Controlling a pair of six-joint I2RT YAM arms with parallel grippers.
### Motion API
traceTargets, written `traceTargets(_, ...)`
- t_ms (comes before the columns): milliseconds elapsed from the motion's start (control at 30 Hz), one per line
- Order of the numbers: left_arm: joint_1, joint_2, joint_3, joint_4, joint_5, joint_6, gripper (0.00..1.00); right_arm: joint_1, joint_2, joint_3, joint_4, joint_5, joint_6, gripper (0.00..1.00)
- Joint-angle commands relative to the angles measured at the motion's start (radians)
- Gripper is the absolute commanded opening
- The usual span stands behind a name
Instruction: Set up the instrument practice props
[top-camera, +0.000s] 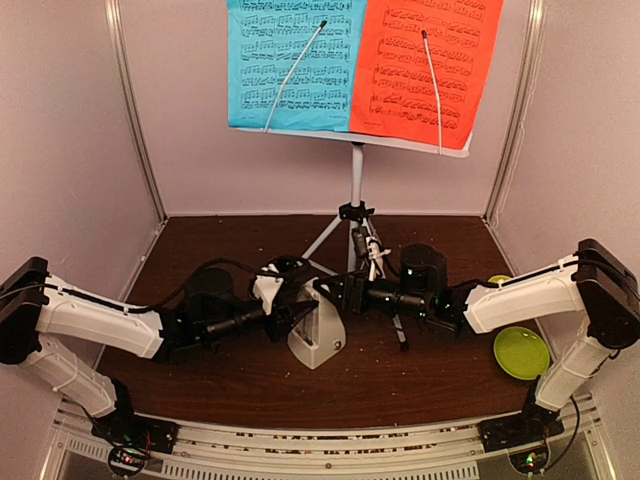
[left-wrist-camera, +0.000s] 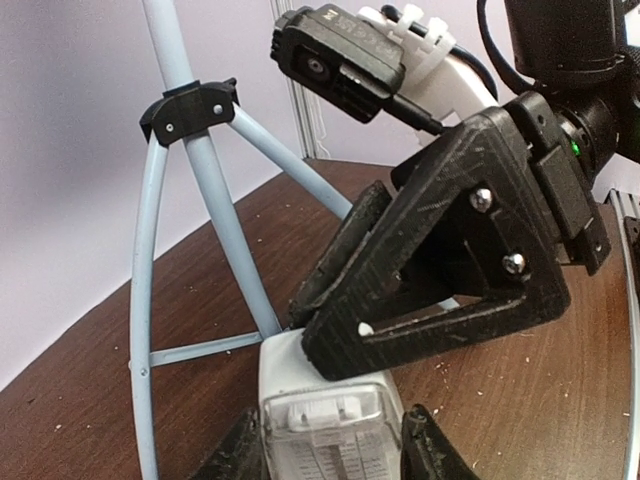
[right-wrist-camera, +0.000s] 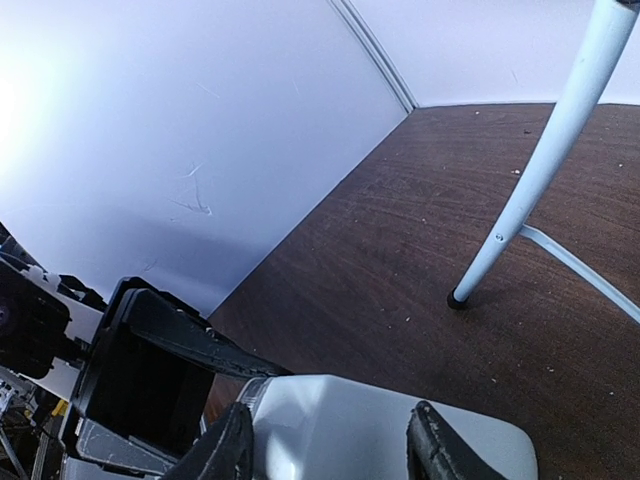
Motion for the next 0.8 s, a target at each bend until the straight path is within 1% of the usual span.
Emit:
traceTargets(0,-0.048,-0.048,-0.034,0.1,-0.004,0.171,0.07,-0.032,0.113,-0.085,-0.386,0.141,-0.057,0.51)
traceTargets(200,-0.064,-0.044,-0.054,0.118,-0.057,0.191,0.11,-0.032,0.119,-0.085,-0.382,0.137,-0.056,0.5)
traceTargets(233,-0.064,-0.044,-0.054,0.118,-0.058,0.184,0.1,-0.032,0.116,-0.086,-0.381,0.136,-0.056,0.5)
traceTargets(300,-0.064,-0.047,-0.064,0.128,-0.054,0.165,0.05,-0.032,0.11,-0.087,-0.377,0.132,-0.054,0.5)
traceTargets(400,-0.064,-0.069,-0.088,0.152,-0.059,0.122,0.04,-0.032,0.097,-0.083,-0.375,0.127,-0.057,0.5)
traceTargets(500,-0.063,-0.127,-0.112,0.136,-0.09,0.062,0.04,-0.03,0.076,-0.078,-0.382,0.115,-0.067,0.52)
traceTargets(600,-0.05,-0.208,-0.099,0.02,-0.149,-0.016,0.05,-0.026,0.047,-0.065,-0.397,0.107,-0.081,0.56)
traceTargets(767,0.087,-0.322,-0.025,-0.298,-0.158,-0.213,0.06,-0.018,-0.012,-0.027,-0.42,0.086,-0.098,0.64)
